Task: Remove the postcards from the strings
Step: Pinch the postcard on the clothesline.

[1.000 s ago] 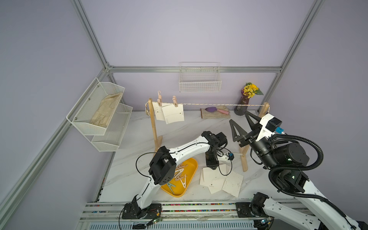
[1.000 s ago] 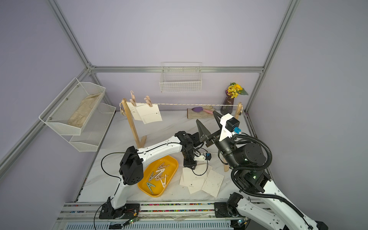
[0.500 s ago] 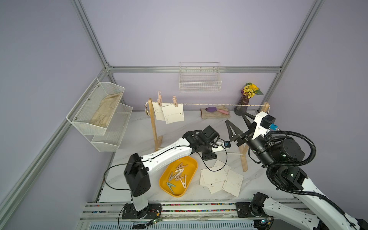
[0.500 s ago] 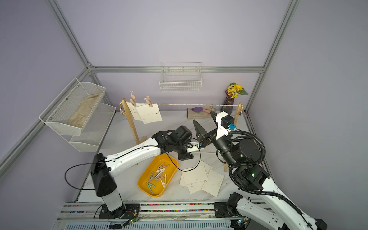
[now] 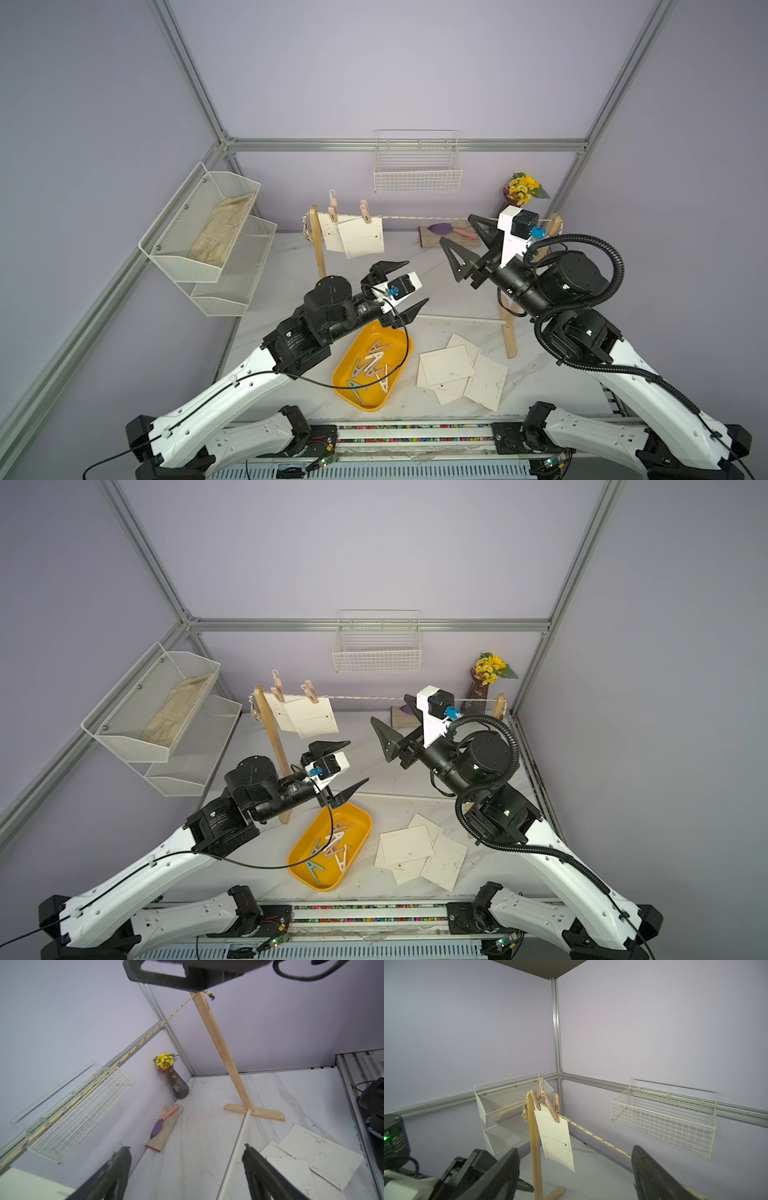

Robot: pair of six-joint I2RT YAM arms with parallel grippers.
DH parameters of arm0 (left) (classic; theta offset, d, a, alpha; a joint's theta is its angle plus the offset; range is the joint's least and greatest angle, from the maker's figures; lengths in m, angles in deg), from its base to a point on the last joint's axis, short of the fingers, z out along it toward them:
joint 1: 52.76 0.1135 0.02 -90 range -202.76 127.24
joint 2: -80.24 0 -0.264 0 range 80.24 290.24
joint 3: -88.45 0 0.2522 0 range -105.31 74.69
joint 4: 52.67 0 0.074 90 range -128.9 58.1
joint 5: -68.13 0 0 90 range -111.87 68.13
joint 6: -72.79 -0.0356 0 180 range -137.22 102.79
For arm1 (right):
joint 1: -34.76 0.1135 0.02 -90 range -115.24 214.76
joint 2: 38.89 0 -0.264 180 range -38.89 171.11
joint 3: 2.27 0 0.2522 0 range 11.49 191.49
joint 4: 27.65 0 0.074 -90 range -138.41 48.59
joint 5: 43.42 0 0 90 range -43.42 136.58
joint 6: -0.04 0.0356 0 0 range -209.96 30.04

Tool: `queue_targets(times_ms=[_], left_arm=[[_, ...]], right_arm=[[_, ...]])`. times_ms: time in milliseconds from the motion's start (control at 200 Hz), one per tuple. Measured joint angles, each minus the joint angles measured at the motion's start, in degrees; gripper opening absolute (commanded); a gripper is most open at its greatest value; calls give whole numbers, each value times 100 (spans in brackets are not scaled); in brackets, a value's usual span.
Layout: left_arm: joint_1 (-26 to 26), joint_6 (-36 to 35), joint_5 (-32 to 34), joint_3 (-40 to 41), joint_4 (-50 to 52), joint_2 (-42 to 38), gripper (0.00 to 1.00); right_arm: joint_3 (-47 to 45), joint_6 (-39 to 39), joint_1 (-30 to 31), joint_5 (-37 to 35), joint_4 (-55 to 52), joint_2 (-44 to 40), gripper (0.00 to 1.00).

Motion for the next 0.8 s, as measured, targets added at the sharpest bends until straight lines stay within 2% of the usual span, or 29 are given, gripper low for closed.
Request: queue_targets(times_ms=[145, 295, 395, 530, 665, 800], left_arm=[[219, 212, 555, 319, -81, -538, 89], [1019, 804, 634, 321, 33, -721, 89], [1668, 1252, 350, 326, 160, -717, 89], [2295, 1735, -55, 396, 162, -680, 89], [3086, 2256, -730, 466, 7, -485, 88], [3574, 2643, -1513, 466, -225, -155, 86]], right_arm=[[472, 46, 0, 413, -61, 522, 85], [1143, 90, 0, 949, -186, 1167, 86], [1613, 92, 0, 1322, -310, 1633, 86], [2326, 66, 0, 1735, -640, 2269, 90], [2848, 0, -17, 2046, -966, 2767, 91], [3067, 9, -184, 2358, -1158, 3025, 92]])
